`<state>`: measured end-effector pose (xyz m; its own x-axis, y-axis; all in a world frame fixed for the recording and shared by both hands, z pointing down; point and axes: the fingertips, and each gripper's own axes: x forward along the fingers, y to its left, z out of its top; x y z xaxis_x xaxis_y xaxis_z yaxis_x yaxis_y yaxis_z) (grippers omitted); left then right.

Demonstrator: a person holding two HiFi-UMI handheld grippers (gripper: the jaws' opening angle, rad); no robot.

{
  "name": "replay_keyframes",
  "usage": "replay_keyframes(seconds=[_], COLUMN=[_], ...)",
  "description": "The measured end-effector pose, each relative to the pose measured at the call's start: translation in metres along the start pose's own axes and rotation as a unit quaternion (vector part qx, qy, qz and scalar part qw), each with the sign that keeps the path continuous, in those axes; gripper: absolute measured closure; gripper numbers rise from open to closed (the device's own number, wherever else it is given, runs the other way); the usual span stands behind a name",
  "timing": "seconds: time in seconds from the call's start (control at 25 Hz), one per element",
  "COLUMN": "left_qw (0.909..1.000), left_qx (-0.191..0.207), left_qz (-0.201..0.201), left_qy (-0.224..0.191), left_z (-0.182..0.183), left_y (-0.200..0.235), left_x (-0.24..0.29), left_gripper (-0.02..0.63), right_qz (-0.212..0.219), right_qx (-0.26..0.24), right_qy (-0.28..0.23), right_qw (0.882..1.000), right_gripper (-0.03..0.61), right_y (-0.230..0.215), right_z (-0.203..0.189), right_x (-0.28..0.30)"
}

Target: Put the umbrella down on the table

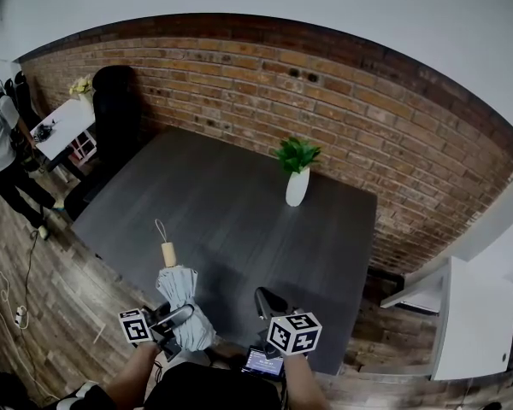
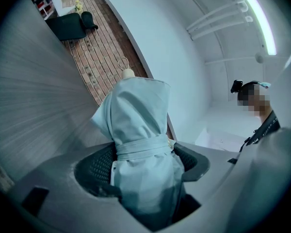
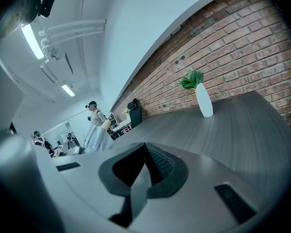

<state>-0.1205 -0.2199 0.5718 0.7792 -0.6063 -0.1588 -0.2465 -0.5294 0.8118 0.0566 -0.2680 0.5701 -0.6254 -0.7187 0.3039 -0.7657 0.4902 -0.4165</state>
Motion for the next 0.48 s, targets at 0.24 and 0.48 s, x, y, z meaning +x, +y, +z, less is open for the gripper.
replay_keyframes(seconds=[0.24,0.48], left_qw=[1.0000,0.9998], left_qx=[0.003,0.013], left_qz=[0.001,0.005], left_qy=[0.006,0.011], left_z=[-0.009,-0.013], left_y=[-0.005,-0.008], left_x=[0.007,0.012], left_gripper=[0.285,0.285], right_qz=[-0.003,0.000], right_qx=[0.001,0.000], right_qy=[-0.004,-0.003], right_qw=[1.000,1.000], right_gripper=[0.571,0.571], right_y=[-0.007,-0.010], right_z=[0.001,-0.003], right_x=[-0.013,-0.017])
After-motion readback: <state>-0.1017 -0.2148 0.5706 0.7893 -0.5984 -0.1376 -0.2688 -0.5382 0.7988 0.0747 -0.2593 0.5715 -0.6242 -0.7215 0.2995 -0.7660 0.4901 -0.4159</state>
